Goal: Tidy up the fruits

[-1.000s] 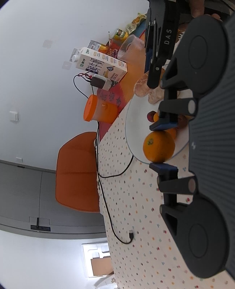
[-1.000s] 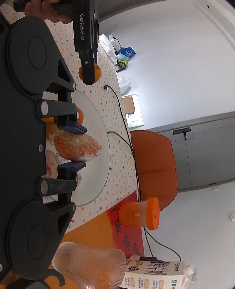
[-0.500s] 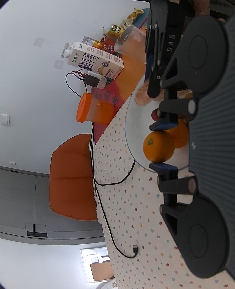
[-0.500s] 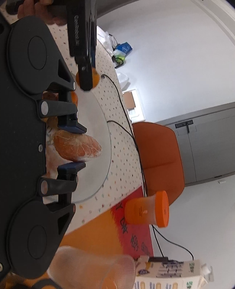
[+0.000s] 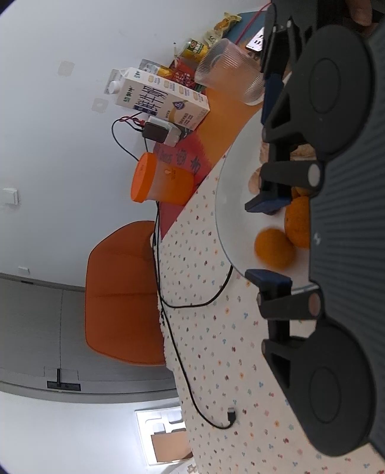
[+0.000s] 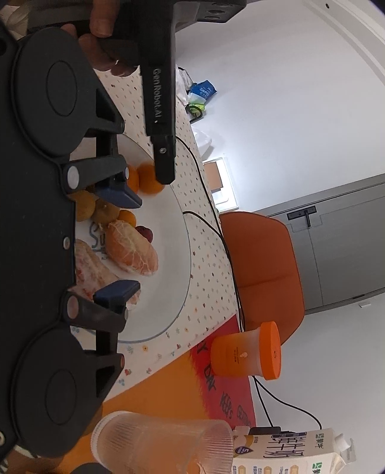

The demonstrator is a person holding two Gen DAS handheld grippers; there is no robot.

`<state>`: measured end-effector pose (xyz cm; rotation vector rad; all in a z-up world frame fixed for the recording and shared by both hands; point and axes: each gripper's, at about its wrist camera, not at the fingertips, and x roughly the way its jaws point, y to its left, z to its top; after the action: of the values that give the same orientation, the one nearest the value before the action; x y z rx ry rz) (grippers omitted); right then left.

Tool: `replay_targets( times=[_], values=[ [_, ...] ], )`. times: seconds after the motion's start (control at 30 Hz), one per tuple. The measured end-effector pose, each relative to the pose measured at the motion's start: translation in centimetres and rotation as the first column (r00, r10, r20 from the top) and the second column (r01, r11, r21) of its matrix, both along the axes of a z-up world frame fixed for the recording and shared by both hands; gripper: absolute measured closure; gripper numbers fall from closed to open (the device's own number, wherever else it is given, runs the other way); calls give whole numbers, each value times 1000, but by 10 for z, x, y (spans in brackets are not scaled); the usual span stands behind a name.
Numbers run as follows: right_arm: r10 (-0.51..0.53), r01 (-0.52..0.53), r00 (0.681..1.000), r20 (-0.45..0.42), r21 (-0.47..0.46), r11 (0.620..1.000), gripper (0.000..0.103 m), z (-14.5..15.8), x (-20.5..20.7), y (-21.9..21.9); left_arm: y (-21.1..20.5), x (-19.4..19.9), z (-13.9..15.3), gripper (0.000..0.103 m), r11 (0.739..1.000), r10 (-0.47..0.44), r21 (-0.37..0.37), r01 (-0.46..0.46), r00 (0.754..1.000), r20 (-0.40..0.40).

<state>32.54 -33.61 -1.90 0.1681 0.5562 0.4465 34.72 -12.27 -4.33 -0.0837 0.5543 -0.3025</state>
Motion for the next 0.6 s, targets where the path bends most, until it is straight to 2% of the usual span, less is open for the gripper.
replay_targets(
  times=[0.47,0.6],
  values=[
    [-36,36,999,-5,1,999,48,6,-26,-1,26,-48,11,62,999,49,-7,-49,999,5],
    [-51,51,999,3,6,999,43,9,-36,-1,34,-62,14,52,998,59,-3,-59,998,12]
  ],
)
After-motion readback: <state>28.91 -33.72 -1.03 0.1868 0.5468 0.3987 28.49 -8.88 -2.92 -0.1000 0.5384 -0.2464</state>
